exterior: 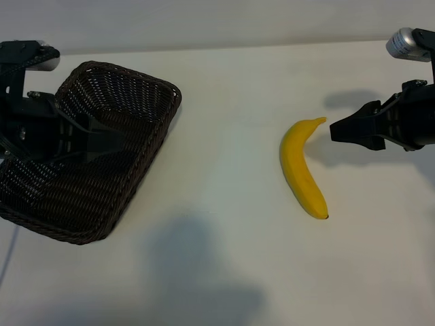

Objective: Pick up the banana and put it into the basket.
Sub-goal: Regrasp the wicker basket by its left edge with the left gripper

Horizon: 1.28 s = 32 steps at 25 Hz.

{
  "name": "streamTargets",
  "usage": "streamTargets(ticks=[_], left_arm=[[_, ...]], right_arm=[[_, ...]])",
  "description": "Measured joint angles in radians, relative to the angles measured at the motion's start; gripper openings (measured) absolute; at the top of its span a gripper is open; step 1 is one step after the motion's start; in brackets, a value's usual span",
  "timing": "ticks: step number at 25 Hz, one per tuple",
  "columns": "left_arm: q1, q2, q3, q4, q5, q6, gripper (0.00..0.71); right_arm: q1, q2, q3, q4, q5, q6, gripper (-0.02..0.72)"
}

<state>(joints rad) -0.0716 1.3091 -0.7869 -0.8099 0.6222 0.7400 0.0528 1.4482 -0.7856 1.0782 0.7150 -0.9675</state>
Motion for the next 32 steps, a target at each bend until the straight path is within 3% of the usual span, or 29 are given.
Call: streamTargets(ticks=[24,28,32], left_arm=[[0.000,0.000,-0.001,0.006,-0.018,-0.043,0.529],[0.000,0.000,-0.045,0.151,0.011,-0.178,0.529],[0.000,0.000,-0.129,0.400,0.076,-0.398,0.529]], right_arm=[[0.000,0.000,0.000,-0.001,-0.001,-0.002,0.595],[0.000,0.000,0.000,-0.002,0.000,-0.002,0.595],[0.000,0.000,0.000,-0.002,0.002,-0.003,0.595]])
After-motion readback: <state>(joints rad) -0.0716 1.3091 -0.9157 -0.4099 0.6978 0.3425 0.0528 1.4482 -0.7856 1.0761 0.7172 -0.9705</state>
